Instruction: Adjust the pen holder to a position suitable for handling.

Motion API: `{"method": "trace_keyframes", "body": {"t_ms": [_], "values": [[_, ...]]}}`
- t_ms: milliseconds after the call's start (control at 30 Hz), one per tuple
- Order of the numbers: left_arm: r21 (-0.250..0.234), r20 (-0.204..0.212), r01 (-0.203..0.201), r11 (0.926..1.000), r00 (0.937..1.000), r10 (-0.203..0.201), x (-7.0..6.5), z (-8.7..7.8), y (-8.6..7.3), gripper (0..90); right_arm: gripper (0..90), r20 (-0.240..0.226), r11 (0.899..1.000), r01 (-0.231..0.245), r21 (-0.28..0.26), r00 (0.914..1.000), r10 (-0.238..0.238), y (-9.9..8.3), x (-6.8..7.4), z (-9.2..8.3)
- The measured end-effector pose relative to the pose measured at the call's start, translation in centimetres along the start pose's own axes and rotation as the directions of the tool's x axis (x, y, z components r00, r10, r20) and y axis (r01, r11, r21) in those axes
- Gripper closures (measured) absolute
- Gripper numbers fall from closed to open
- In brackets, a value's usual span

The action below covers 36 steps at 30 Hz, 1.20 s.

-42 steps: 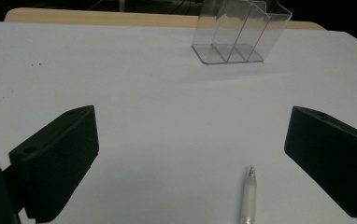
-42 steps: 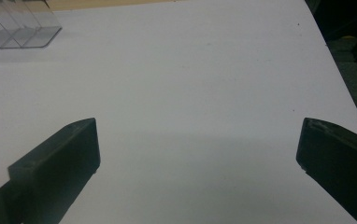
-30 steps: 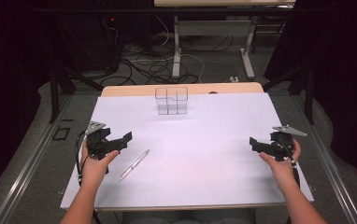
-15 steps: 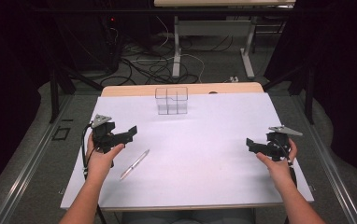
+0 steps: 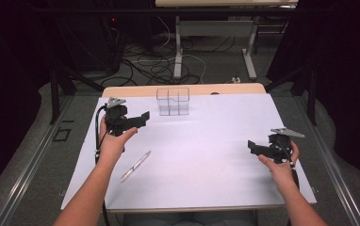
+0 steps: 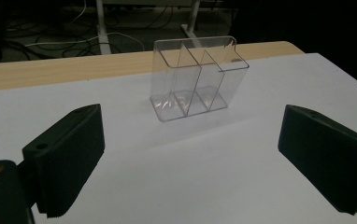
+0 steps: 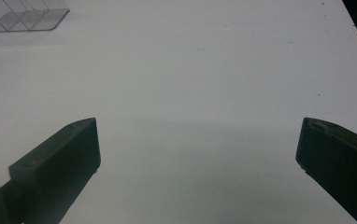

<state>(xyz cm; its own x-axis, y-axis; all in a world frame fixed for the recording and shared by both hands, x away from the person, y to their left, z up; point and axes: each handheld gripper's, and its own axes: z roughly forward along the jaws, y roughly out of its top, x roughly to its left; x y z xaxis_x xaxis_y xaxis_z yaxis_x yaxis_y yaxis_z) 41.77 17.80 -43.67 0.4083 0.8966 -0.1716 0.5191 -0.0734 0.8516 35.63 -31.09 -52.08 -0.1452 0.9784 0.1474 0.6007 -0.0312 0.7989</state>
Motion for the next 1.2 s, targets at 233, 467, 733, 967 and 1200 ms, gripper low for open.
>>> {"method": "trace_keyframes", "body": {"t_ms": [233,467,733,967,1200], "values": [[0.009,-0.009,0.004,1.0,0.9999,-0.004,-0.8,1.6,1.9,9.9,0.0,-0.008,1.0,-0.011,0.009,0.9999,0.011,-0.1,0.0,0.0],[0.008,-0.016,0.03,0.9995,0.9994,-0.03,-1.0,2.9,3.6,15.6,0.0,-0.009,1.0,-0.003,0.009,1.0,0.003,-0.1,-0.1,-0.1],[0.002,-0.035,0.046,0.9989,0.9983,-0.046,-0.8,4.1,5.2,18.1,0.0,-0.005,1.0,-0.005,0.01,1.0,0.006,-0.2,-0.1,-0.1],[0.0,-0.067,0.063,0.998,0.9958,-0.063,-0.3,5.6,6.7,20.8,0.0,-0.01,1.0,-0.015,0.016,0.9998,0.015,-0.2,0.0,0.1],[0.009,-0.087,0.069,0.9976,0.9938,-0.068,0.0,6.6,7.6,23.2,0.0,-0.014,1.0,-0.014,0.014,0.9998,0.014,-0.2,0.2,-0.1]]}}
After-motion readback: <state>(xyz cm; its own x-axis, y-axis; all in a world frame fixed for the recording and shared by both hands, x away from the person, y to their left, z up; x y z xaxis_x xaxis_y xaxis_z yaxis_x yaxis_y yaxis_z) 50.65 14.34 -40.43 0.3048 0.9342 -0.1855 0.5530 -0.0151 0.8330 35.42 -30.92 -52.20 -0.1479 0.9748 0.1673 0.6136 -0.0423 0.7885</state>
